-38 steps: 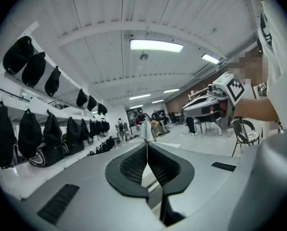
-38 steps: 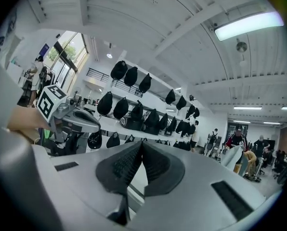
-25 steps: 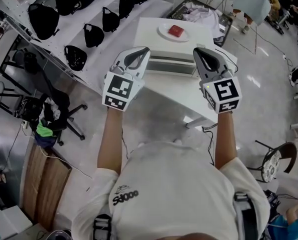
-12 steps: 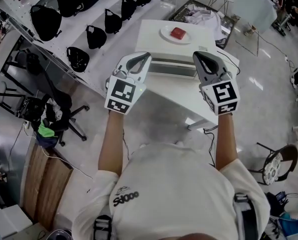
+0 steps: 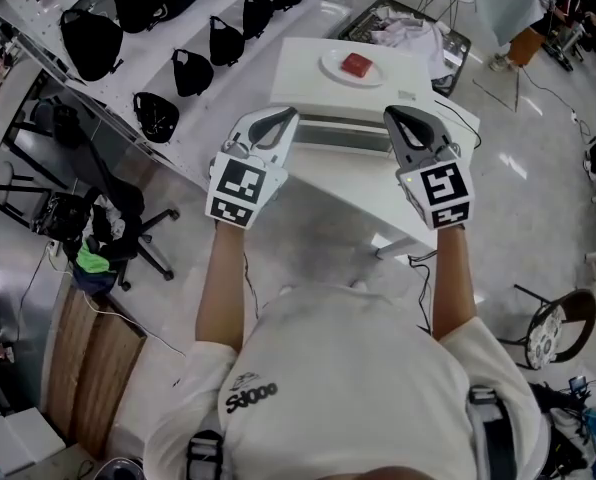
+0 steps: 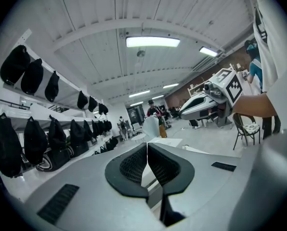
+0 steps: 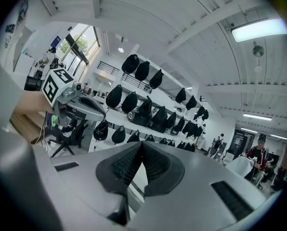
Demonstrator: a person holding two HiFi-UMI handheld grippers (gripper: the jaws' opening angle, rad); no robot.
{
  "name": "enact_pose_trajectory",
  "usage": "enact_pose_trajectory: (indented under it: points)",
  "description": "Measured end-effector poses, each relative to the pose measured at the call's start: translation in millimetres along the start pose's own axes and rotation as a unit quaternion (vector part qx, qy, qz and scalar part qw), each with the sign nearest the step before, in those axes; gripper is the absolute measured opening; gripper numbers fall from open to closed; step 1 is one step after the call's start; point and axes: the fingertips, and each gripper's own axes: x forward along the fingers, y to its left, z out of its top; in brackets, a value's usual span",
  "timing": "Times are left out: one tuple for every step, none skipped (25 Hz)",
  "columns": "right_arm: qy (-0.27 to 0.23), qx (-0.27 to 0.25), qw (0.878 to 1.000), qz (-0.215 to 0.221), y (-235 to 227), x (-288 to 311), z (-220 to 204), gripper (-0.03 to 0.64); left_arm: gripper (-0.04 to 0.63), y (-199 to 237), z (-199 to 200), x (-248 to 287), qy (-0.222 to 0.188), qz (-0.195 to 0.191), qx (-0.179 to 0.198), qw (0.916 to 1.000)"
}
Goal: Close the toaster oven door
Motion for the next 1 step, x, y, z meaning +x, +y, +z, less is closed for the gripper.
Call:
enact_pose_trajectory:
  points:
    - [0.003,-0.004,1.000,0.002,1.0,0.2,-1.6,0.009,0.020,0.0,-1.2,-0.4,0.000,-0.001,-0.003,1.0000]
